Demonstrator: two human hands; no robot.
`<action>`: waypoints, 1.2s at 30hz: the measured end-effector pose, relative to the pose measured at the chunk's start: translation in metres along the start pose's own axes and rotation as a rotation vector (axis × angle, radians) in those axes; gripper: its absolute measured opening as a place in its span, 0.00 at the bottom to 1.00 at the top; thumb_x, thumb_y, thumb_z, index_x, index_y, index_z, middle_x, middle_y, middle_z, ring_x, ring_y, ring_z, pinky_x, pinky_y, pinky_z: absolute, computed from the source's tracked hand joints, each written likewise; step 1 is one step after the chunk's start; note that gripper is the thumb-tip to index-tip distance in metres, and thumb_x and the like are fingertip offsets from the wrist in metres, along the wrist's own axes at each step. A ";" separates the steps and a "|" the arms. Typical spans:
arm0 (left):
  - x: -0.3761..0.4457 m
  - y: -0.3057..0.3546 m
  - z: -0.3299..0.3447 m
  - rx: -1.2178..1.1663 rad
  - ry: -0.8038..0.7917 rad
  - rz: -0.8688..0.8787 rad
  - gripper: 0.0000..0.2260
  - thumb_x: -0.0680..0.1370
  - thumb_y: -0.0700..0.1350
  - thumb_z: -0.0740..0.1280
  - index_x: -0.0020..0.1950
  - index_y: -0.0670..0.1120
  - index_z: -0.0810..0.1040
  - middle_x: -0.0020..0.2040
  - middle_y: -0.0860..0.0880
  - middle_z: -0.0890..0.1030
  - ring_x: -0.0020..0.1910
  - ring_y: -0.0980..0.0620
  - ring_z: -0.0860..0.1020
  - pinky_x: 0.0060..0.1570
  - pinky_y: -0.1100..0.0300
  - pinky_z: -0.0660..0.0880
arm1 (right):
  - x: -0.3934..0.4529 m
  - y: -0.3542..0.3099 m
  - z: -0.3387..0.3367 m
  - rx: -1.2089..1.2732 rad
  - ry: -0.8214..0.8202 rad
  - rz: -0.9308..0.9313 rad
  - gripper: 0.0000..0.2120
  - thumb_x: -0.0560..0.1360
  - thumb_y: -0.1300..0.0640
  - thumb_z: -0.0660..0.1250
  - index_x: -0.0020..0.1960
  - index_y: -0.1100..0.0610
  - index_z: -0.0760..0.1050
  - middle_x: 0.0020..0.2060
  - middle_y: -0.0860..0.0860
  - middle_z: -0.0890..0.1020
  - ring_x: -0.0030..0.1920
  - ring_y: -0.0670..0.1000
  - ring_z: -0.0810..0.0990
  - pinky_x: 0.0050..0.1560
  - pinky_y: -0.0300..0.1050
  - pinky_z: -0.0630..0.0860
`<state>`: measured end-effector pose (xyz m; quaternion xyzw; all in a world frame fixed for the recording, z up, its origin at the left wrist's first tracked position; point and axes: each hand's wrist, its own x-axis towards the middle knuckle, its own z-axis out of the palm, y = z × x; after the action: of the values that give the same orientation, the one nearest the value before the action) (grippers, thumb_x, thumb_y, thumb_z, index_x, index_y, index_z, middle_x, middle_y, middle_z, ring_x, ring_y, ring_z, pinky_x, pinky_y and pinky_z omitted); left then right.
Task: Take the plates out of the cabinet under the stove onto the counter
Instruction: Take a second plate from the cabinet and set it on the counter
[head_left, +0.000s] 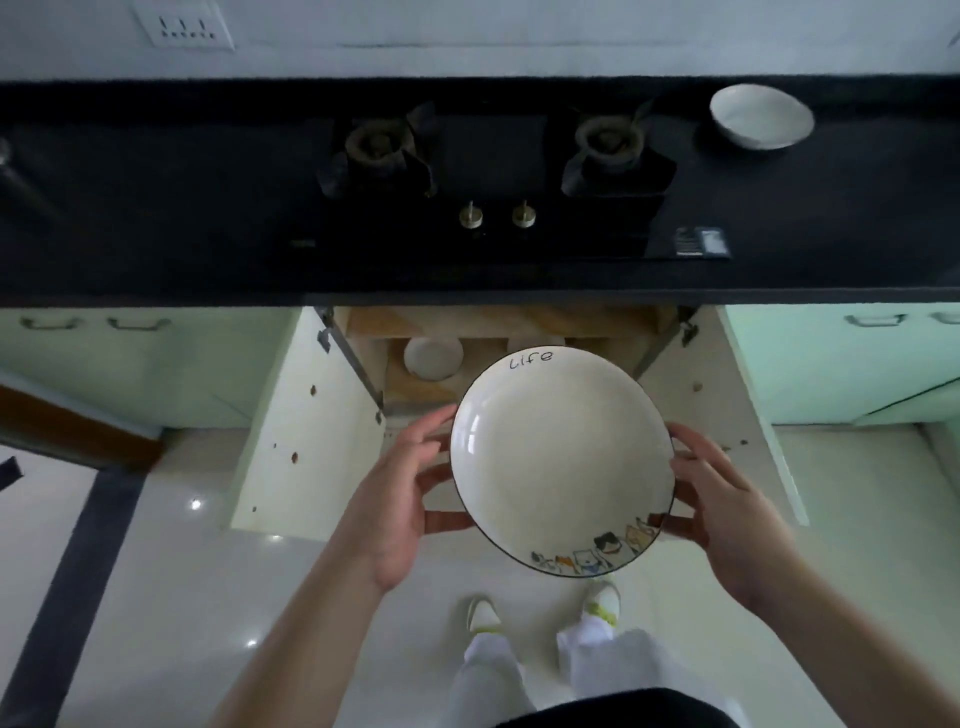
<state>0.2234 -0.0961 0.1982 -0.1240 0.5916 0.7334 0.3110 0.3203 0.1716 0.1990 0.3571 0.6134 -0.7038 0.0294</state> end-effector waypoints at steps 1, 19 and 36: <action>-0.005 0.003 0.008 0.039 -0.036 0.019 0.20 0.80 0.43 0.55 0.60 0.60 0.81 0.57 0.55 0.82 0.51 0.55 0.81 0.41 0.47 0.80 | -0.008 0.000 -0.007 0.016 0.021 -0.016 0.18 0.80 0.60 0.57 0.59 0.43 0.78 0.49 0.49 0.85 0.50 0.50 0.83 0.38 0.49 0.81; -0.106 -0.091 0.316 0.255 -0.425 -0.120 0.21 0.79 0.44 0.52 0.64 0.52 0.79 0.63 0.45 0.80 0.53 0.45 0.77 0.38 0.48 0.81 | -0.213 0.044 -0.313 0.352 0.367 -0.172 0.17 0.82 0.60 0.55 0.63 0.49 0.77 0.52 0.53 0.85 0.49 0.54 0.84 0.42 0.52 0.81; -0.072 -0.137 0.459 0.358 -0.521 -0.191 0.18 0.75 0.38 0.64 0.60 0.54 0.82 0.51 0.48 0.84 0.46 0.49 0.81 0.35 0.49 0.80 | -0.196 0.057 -0.448 0.469 0.467 -0.133 0.16 0.81 0.61 0.58 0.62 0.46 0.76 0.51 0.53 0.86 0.49 0.54 0.84 0.39 0.49 0.82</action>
<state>0.4477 0.3303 0.2531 0.0697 0.5974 0.5923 0.5362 0.7019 0.4762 0.2603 0.4649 0.4470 -0.7253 -0.2407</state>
